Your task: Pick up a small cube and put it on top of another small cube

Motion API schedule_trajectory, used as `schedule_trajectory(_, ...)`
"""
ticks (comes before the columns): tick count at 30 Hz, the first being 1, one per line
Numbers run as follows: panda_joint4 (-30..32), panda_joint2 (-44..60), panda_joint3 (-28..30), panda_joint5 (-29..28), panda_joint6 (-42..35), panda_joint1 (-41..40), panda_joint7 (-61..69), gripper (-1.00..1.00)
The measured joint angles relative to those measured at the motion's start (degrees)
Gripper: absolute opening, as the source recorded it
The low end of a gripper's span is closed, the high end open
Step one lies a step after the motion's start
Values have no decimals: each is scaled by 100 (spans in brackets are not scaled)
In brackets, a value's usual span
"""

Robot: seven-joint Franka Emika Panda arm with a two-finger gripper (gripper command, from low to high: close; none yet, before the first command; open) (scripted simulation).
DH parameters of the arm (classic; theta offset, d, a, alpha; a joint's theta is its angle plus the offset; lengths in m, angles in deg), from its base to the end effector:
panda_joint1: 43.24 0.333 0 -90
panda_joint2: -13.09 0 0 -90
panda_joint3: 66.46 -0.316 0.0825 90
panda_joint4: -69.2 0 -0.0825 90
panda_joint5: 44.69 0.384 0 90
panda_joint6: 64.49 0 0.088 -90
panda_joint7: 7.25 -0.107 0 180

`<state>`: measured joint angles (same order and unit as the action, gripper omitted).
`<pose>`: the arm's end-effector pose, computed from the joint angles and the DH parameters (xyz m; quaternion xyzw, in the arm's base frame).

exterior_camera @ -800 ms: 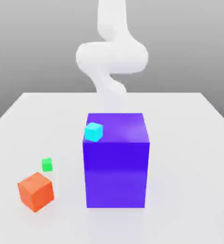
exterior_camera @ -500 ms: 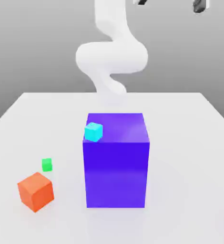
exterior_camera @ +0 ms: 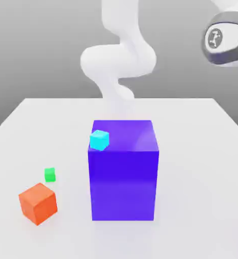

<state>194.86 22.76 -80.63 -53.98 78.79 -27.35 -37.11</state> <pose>0.4892 0.2826 0.3246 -0.9950 -0.0598 -0.0794 0.0081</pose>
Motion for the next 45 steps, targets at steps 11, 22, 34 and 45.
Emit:
schedule_trajectory(11,-289,2086,12,-582,851,648,143,-100)
schedule_trajectory(22,-225,1322,-187,-257,375,448,376,-100)
schedule_trajectory(34,1556,-574,1507,-482,587,-1188,-881,-100)
schedule_trajectory(45,4055,-2750,3121,-541,888,-4088,-2538,-100)
